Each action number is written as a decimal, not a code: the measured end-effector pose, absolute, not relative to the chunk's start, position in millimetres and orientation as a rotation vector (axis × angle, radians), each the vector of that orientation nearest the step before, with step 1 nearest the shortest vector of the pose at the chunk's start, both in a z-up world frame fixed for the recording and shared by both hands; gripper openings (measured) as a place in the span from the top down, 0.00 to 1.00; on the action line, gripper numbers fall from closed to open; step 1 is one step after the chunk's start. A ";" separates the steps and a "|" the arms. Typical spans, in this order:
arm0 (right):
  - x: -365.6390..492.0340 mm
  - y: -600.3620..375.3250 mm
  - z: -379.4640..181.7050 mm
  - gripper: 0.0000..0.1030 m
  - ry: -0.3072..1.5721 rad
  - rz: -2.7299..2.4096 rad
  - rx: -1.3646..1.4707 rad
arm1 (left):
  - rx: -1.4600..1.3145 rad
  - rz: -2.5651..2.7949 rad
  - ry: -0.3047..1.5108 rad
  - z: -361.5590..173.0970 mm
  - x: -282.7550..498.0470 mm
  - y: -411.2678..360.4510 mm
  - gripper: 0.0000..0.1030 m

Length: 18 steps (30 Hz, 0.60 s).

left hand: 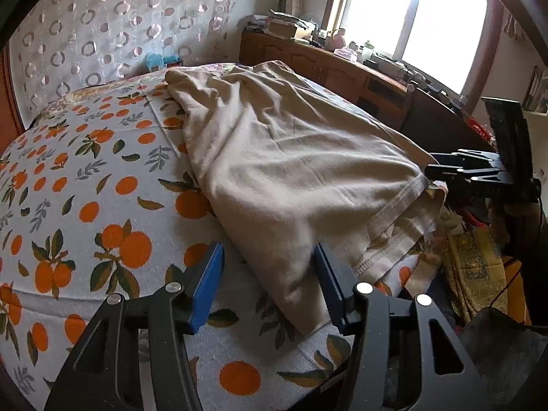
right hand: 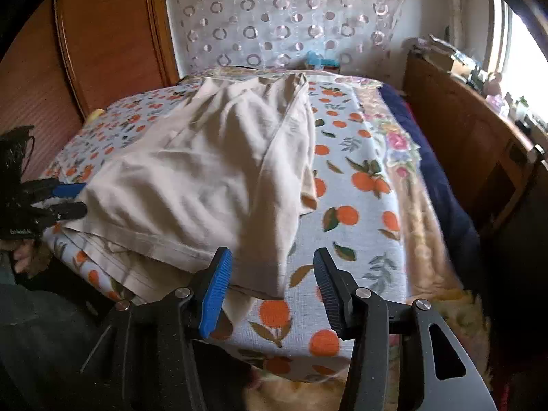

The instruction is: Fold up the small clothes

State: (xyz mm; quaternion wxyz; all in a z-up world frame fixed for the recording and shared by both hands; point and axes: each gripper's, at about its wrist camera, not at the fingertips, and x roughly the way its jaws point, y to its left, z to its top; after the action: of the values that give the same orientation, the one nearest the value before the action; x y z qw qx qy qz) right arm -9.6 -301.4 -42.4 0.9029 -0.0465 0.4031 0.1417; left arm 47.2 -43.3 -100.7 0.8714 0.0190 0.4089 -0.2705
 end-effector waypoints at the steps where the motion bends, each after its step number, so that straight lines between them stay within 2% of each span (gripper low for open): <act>1: -8.5 -300.2 -46.0 0.50 0.845 0.300 -0.097 | 0.040 -0.571 0.858 -100.3 46.4 -42.9 0.46; 7: -3.7 -297.5 -56.0 0.50 0.870 0.321 -0.077 | 0.038 -0.642 0.875 -100.7 40.1 -46.7 0.74; 9: -3.5 -296.7 -55.7 0.50 0.874 0.347 -0.061 | 0.042 -0.647 0.880 -100.7 39.7 -47.5 0.93; 18: -3.7 -290.8 -57.8 0.50 0.865 0.347 -0.082 | 0.003 -0.697 0.803 -72.4 23.7 -38.7 0.96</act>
State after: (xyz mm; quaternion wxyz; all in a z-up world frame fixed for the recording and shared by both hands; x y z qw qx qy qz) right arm -3.7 -290.8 -57.8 0.8926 -0.0394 0.4169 0.1672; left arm 23.7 -38.7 -72.4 0.8619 0.0012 0.3828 -0.3325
